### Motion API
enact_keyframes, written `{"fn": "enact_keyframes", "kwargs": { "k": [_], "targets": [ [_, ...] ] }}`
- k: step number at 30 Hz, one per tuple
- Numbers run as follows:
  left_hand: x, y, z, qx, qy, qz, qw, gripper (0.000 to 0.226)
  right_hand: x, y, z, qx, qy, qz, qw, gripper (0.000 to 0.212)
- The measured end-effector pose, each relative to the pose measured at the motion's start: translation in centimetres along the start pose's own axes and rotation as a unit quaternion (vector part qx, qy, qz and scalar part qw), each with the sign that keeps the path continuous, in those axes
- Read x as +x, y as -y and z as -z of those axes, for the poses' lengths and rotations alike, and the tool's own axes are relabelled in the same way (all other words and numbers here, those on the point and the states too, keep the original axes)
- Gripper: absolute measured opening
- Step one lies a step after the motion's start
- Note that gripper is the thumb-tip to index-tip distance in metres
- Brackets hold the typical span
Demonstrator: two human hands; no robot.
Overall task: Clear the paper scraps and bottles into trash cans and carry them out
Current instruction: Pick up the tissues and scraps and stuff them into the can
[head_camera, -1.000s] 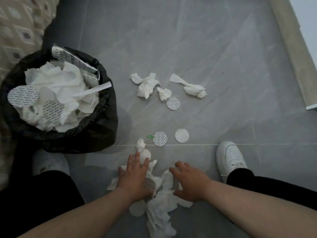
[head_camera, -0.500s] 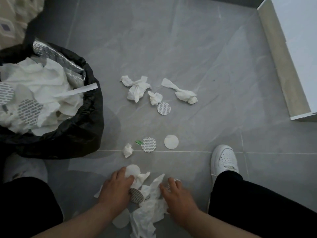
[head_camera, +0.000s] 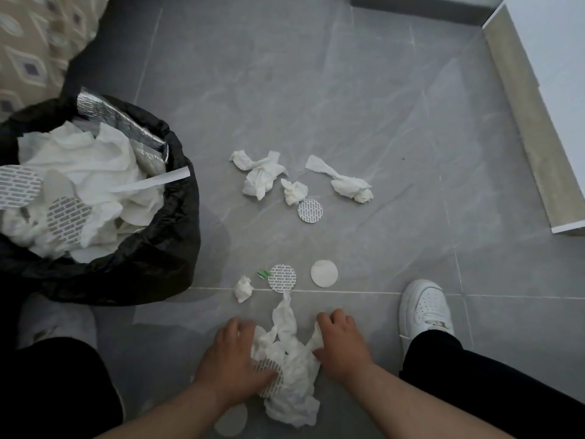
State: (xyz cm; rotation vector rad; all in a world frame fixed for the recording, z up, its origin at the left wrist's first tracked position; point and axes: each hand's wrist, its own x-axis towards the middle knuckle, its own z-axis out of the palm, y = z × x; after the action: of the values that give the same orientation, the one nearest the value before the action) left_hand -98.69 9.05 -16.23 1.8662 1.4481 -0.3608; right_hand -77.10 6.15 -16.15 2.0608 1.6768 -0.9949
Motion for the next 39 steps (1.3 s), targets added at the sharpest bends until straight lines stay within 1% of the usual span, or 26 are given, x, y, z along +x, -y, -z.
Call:
{"fn": "enact_keyframes", "kwargs": {
  "k": [1, 2, 4, 7, 10, 12, 14, 16, 18, 20, 22, 25, 29, 34, 35, 36, 38, 39],
  "targets": [
    [-0.1, -0.4, -0.3, 0.029, 0.012, 0.001, 0.999, 0.095, 0.0, 0.1, -0.1, 0.023, 0.003, -0.007, 1.0, 0.041],
    [-0.2, -0.8, -0.5, 0.056, 0.021, 0.006, 0.998, 0.097, 0.0, 0.2, -0.3, 0.046, 0.006, -0.016, 0.999, 0.036],
    [-0.1, -1.6, -0.9, 0.082, 0.016, 0.009, 0.996, 0.086, 0.2, 0.2, -0.7, 0.081, 0.0, -0.028, 0.996, 0.026],
    [0.4, -1.7, -1.1, 0.07, -0.007, 0.008, 0.997, 0.066, 0.5, 0.3, -0.5, 0.115, -0.008, -0.041, 0.992, 0.014],
    [1.2, -1.2, -0.8, 0.057, -0.003, -0.007, 0.998, 0.05, 0.9, 0.4, 0.8, 0.154, -0.012, -0.054, 0.987, 0.017],
    [1.8, -0.9, -0.3, 0.032, -0.011, -0.018, 0.999, 0.043, 1.4, 0.6, 2.5, 0.186, -0.019, -0.058, 0.981, 0.018],
    [2.5, -0.5, 0.1, -0.01, -0.021, -0.02, 1.0, 0.033, 2.0, 0.6, 4.5, 0.215, -0.037, -0.06, 0.974, 0.024],
    [3.1, -0.4, 0.7, -0.078, -0.031, 0.001, 0.996, 0.026, 2.7, 0.5, 6.5, 0.236, -0.065, -0.059, 0.968, 0.031],
    [3.7, -0.3, 1.3, -0.16, -0.034, 0.024, 0.986, 0.023, 3.3, 0.6, 8.4, 0.251, -0.09, -0.057, 0.962, 0.03],
    [4.1, -0.6, 2.1, -0.22, -0.003, 0.039, 0.975, 0.023, 3.7, 0.6, 10.2, 0.26, -0.102, -0.055, 0.959, 0.025],
    [4.5, -1.1, 3.4, -0.241, 0.033, 0.035, 0.969, 0.023, 3.9, 0.9, 11.8, 0.268, -0.106, -0.048, 0.956, 0.023],
    [5.6, -2.1, 6.5, -0.245, 0.053, -0.007, 0.968, 0.023, 4.0, 1.6, 14.5, 0.255, -0.109, -0.023, 0.961, 0.022],
    [6.7, -3.9, 13.2, -0.264, 0.048, -0.018, 0.963, 0.023, 2.9, 3.5, 19.5, 0.255, -0.138, 0.006, 0.957, 0.024],
    [5.5, -6.0, 23.0, -0.338, 0.064, -0.033, 0.938, 0.049, 0.0, 6.6, 26.2, 0.296, -0.177, 0.047, 0.937, 0.024],
    [4.8, -6.2, 24.9, -0.354, 0.066, -0.036, 0.932, 0.051, -0.6, 7.2, 27.2, 0.313, -0.18, 0.052, 0.931, 0.024],
    [4.0, -6.3, 26.6, -0.371, 0.069, -0.045, 0.925, 0.046, -1.2, 7.9, 28.1, 0.338, -0.179, 0.057, 0.922, 0.025],
    [2.0, -6.1, 29.9, -0.417, 0.081, -0.059, 0.903, 0.024, -2.0, 9.4, 29.2, 0.391, -0.175, 0.062, 0.902, 0.027],
    [0.8, -5.8, 31.4, -0.44, 0.082, -0.062, 0.892, 0.017, -2.2, 10.3, 29.5, 0.408, -0.176, 0.064, 0.894, 0.027]
  ]
}}
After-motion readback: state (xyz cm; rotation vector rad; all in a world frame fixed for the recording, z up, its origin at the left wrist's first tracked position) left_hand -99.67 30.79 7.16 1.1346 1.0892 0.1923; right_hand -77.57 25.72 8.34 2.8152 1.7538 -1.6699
